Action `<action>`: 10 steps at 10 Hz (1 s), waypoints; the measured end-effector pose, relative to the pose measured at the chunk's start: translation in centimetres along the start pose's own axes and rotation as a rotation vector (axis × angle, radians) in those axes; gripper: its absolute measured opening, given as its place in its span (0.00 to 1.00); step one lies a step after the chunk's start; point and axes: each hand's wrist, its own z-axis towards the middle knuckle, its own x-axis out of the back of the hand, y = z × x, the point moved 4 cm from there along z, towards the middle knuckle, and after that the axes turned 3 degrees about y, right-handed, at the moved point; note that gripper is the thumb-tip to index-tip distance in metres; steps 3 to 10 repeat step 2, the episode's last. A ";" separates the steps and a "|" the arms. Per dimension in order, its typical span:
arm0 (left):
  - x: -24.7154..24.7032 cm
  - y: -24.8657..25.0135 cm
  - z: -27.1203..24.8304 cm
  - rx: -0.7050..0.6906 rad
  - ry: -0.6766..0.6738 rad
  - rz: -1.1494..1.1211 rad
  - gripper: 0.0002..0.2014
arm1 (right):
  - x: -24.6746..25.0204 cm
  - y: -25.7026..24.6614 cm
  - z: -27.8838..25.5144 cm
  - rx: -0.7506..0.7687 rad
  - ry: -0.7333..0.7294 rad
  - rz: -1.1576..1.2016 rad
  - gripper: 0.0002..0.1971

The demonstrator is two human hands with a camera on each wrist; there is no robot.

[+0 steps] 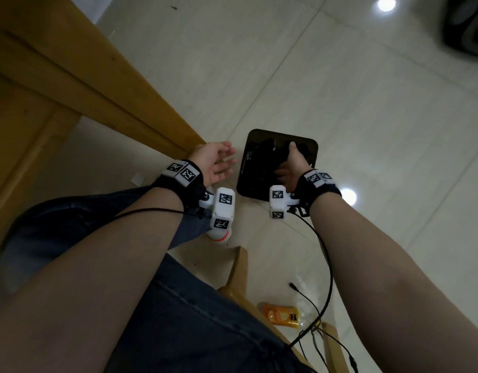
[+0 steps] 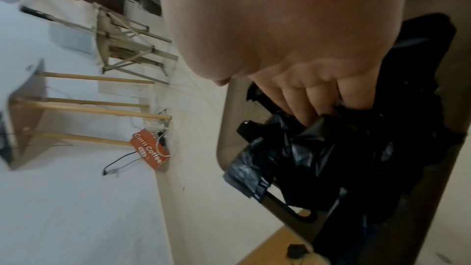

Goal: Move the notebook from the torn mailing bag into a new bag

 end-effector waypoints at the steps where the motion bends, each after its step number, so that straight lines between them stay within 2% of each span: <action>1: -0.3 0.3 -1.5 -0.034 -0.022 -0.006 0.08 | 0.7 -0.4 -1.6 0.064 -0.028 -0.026 0.44; 2: -0.9 0.8 -3.5 -0.083 -0.052 -0.007 0.08 | 1.4 -1.0 -3.7 0.137 -0.035 -0.037 0.36; 10: -0.9 0.8 -3.5 -0.083 -0.052 -0.007 0.08 | 1.4 -1.0 -3.7 0.137 -0.035 -0.037 0.36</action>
